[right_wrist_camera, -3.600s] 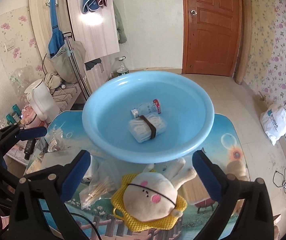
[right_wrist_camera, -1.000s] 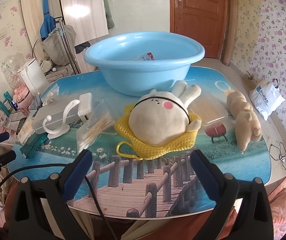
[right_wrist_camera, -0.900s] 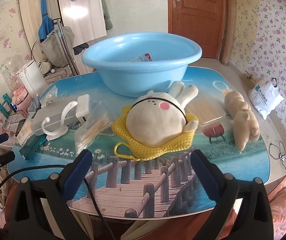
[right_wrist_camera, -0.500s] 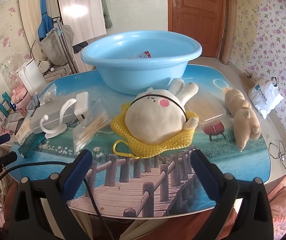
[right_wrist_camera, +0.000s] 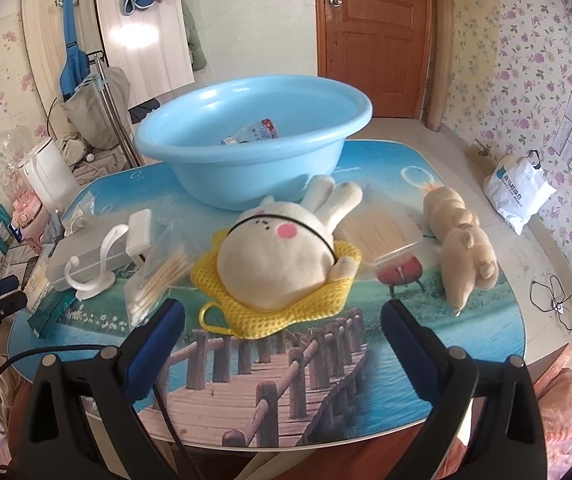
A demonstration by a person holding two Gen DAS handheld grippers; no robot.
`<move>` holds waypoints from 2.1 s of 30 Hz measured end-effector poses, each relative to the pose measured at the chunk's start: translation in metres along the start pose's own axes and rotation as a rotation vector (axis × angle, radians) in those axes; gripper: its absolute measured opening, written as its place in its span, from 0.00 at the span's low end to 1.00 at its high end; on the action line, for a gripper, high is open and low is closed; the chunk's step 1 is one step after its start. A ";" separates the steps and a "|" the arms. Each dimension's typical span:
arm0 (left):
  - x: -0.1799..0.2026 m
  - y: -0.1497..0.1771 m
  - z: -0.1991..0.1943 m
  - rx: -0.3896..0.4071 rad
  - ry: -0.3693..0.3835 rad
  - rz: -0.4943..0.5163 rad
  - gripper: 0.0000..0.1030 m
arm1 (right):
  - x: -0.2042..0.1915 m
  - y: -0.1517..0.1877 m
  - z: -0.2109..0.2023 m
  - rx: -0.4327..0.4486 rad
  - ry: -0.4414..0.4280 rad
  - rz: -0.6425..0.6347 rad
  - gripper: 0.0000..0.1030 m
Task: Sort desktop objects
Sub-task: 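Grasp the 'Face' soap box with the left tool while the right tool grasps the plush bunny, then lift and carry the soap box with the left tool while the right tool carries the bunny to the basin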
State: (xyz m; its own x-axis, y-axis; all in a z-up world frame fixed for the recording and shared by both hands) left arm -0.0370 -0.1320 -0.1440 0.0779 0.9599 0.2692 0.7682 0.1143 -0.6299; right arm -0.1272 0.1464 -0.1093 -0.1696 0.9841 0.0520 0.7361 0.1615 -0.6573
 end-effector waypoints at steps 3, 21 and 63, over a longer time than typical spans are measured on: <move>-0.005 0.001 0.007 -0.020 0.013 -0.003 0.62 | -0.001 -0.003 0.002 0.003 0.014 -0.002 0.97; 0.006 -0.002 0.031 -0.048 -0.021 0.123 0.44 | -0.022 -0.010 0.034 -0.063 0.053 -0.046 0.97; 0.094 -0.024 0.000 0.022 0.048 0.175 0.44 | 0.000 0.023 0.018 -0.109 -0.159 -0.036 0.88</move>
State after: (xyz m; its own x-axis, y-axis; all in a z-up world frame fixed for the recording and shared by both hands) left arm -0.0488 -0.0447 -0.1037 0.2399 0.9524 0.1882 0.7262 -0.0474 -0.6858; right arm -0.1217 0.1487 -0.1376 -0.2918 0.9551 -0.0509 0.7927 0.2117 -0.5717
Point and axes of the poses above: each gripper's, at about its wrist camera, not at the fingertips, and z roughly the way its jaws point, x to its right, y to its underside, the point moved 8 cm from there along z, roughly the way its jaws point, and after that the axes turned 9 degrees about y, right-handed, at the moved point
